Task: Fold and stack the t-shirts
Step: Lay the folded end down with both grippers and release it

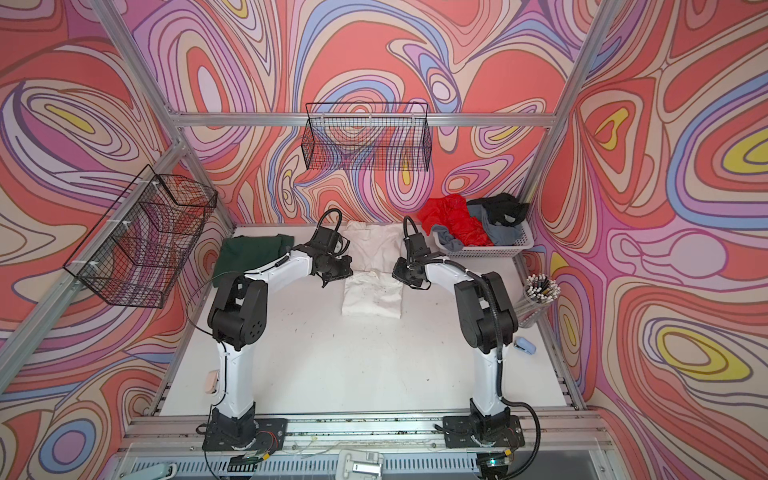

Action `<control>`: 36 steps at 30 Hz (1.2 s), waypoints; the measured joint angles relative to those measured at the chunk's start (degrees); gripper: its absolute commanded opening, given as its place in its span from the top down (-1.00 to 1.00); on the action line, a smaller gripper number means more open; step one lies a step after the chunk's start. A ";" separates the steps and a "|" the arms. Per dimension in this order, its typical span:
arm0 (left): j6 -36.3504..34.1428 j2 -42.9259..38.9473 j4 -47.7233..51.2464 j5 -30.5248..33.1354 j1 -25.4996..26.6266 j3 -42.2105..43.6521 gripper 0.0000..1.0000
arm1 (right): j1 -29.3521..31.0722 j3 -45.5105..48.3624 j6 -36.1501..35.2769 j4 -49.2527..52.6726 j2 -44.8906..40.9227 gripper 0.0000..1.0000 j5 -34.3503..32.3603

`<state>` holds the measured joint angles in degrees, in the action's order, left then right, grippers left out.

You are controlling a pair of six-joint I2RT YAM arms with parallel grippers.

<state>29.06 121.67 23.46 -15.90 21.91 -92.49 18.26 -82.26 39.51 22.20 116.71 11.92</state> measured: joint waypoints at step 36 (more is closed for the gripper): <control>7.58 -7.04 -20.74 -17.51 2.05 18.78 -0.17 | -1.31 10.67 -1.27 -13.77 -2.84 0.51 15.47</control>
<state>36.64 114.63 2.72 -33.41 23.97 -73.71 16.95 -71.59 38.24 8.43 113.86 27.40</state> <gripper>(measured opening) 0.583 0.247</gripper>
